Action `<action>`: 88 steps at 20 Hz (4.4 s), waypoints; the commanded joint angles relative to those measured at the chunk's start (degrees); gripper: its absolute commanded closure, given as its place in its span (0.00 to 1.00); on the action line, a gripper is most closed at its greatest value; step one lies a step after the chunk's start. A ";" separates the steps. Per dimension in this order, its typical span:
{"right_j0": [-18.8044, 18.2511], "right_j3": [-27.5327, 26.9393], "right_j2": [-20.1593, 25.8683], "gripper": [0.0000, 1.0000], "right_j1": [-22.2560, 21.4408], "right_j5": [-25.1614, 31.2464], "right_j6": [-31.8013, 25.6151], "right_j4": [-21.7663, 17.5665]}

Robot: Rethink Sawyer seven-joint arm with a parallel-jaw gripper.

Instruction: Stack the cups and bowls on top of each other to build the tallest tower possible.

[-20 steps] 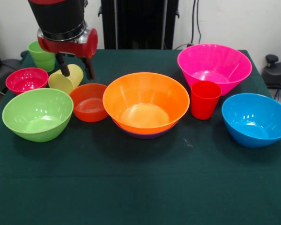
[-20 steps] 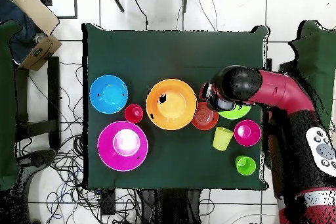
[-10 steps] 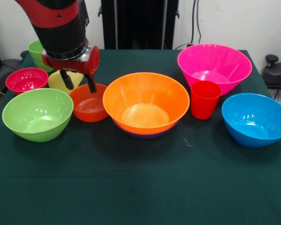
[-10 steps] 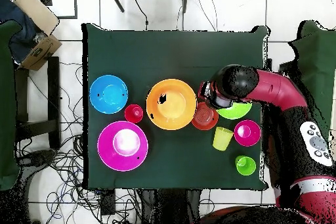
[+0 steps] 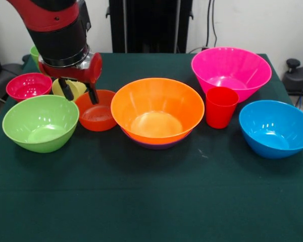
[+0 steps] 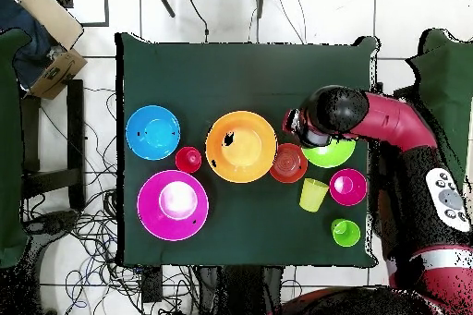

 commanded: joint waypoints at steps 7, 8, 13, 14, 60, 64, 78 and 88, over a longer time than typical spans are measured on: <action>2.16 4.84 1.29 0.00 -10.96 9.98 -5.39 1.39; 2.26 5.37 1.10 0.00 -11.81 10.49 -4.89 1.70; 3.13 6.15 1.29 0.00 -14.52 12.58 -6.20 1.34; 3.34 6.49 1.13 0.00 -15.17 12.66 -5.58 1.53; 10.63 18.11 -2.63 0.00 -21.18 2.73 4.90 0.77; 11.44 17.86 -3.07 0.00 -20.94 2.30 4.92 0.33; 18.00 17.33 -7.10 0.00 -20.32 0.18 9.75 0.42; 23.38 14.03 -10.15 0.00 -19.25 2.04 11.79 0.97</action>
